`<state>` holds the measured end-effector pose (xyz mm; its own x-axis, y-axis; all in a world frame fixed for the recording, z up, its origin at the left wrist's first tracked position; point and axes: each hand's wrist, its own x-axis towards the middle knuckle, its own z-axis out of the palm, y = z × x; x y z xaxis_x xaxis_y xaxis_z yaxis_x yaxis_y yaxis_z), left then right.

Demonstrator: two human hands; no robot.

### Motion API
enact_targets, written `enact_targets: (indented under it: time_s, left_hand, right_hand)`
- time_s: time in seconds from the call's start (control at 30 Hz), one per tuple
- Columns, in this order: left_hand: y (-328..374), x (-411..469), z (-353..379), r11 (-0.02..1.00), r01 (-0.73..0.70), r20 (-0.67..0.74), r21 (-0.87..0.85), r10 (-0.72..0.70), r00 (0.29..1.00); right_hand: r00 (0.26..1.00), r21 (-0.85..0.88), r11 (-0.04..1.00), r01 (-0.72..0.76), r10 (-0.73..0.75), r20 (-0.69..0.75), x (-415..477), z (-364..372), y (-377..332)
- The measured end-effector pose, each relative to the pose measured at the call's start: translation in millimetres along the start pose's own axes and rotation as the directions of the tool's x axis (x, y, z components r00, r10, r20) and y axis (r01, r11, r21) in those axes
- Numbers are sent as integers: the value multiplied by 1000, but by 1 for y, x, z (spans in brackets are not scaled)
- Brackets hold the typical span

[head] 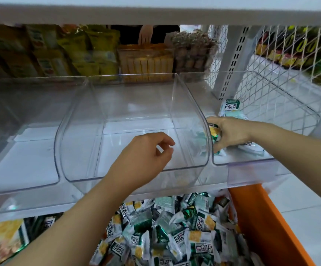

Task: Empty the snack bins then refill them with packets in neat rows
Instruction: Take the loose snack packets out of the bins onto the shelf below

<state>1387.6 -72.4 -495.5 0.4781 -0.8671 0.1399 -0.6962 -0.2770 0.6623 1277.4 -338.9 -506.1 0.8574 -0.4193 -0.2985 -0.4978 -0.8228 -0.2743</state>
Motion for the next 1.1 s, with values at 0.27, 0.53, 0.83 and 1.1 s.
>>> enact_targets:
  time_s: [0.27,0.53,0.83,1.1]
  left_hand:
    - [3,-2,0,999,29,-14,14,-28,999]
    - [4,-2,1,999,35,-20,40,-34,999]
    - [2,0,2,998,36,-23,58,-34,999]
    - [0,1,3,997,34,-37,72,-31,999]
  right_hand:
    - [973,131,972,-197,177,146,-53,-3,1]
    - [964,134,959,-251,235,121,-39,-23,-1]
    - [938,241,935,-258,183,293,-16,-12,-8]
    - [910,279,924,-263,141,391,-23,-13,-28]
